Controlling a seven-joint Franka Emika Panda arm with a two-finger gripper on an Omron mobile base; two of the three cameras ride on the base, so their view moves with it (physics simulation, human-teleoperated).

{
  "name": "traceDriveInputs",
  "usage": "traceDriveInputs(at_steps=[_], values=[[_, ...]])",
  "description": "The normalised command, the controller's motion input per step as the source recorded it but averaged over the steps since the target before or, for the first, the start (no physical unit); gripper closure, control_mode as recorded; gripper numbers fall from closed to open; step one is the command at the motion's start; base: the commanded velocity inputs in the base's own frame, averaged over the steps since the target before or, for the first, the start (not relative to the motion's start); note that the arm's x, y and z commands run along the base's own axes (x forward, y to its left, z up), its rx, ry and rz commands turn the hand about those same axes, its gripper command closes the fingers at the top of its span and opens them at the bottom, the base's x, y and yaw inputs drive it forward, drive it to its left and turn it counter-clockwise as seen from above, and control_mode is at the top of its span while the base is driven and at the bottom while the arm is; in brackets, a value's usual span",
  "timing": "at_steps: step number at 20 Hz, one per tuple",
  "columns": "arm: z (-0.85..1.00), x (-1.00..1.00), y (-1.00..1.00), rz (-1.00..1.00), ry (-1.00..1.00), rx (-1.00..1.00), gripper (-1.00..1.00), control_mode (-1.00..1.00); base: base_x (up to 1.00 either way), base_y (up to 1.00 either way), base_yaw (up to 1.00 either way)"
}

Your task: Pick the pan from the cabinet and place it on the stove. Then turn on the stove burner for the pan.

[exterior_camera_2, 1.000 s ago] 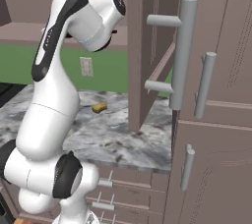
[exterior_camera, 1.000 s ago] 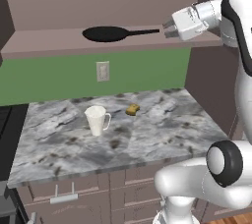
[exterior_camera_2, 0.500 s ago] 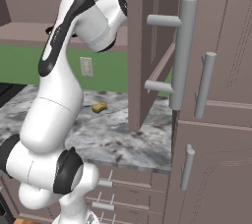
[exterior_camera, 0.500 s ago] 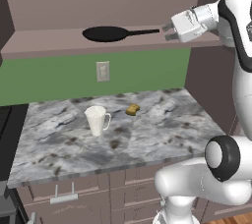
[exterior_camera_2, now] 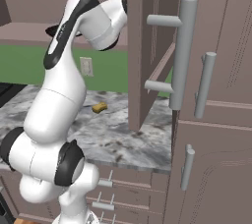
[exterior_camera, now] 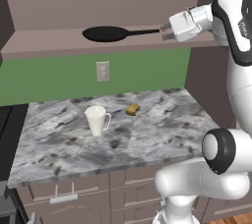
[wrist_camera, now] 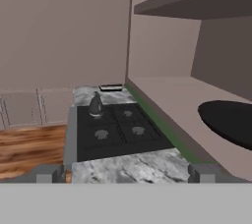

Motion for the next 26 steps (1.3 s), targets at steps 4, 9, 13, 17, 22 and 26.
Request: traceDriveInputs(at_steps=[4,9,13,17,22,26], values=[[-0.09,0.36,-0.26,0.01,0.0,0.0,-1.0,-1.0,0.0,0.0,0.0],[-0.08,0.41,-0.2,0.03,0.0,0.0,-1.0,-1.0,0.0,0.0,0.0],[0.0,0.42,-0.06,0.04,0.0,0.0,-1.0,-1.0,0.0,0.0,0.0],[0.0,0.38,-0.01,0.06,0.0,0.0,-1.0,-1.0,0.0,0.0,0.0],[0.0,0.28,-0.01,0.05,0.0,0.0,-1.0,-1.0,0.0,0.0,0.0],[0.0,0.21,-0.04,0.06,-0.01,0.0,-1.0,-1.0,0.0,0.0,0.0]])
